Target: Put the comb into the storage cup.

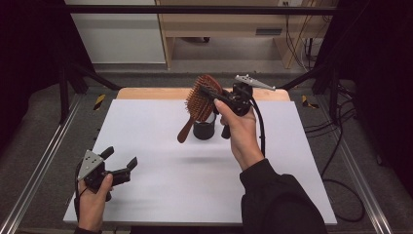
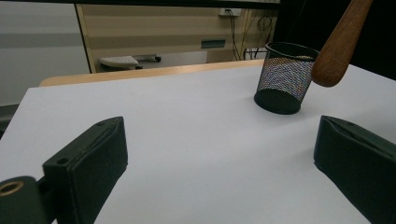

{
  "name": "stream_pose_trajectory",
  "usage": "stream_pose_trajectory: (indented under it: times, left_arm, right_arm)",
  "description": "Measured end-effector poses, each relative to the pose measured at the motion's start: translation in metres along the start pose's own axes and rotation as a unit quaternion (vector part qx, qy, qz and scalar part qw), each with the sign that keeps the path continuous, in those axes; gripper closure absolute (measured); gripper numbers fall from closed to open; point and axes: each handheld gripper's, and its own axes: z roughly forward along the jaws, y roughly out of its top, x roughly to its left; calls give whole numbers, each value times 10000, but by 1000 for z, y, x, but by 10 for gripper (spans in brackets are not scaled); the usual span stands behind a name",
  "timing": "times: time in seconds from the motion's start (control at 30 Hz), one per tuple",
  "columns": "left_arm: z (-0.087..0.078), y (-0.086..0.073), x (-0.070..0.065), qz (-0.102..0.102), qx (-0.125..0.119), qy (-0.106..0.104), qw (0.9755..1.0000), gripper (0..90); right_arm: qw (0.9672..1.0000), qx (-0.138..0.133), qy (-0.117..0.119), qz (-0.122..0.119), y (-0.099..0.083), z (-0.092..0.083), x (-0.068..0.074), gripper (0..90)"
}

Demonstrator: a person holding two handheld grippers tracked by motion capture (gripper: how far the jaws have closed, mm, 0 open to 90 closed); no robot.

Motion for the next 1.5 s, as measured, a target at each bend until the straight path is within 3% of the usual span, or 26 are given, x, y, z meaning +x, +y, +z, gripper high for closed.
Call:
stream_pose_trajectory:
  times: [0.97,1.5]
  left_arm:
    - [1,0,-1,24,-5,-17,10000,33]
    - [1,0,-1,33,-19,-19,10000,33]
  right_arm:
    - [10000,-14,-64,20,8,8,-2,522]
    - [9997,-178,-185,45,24,11,-7,522]
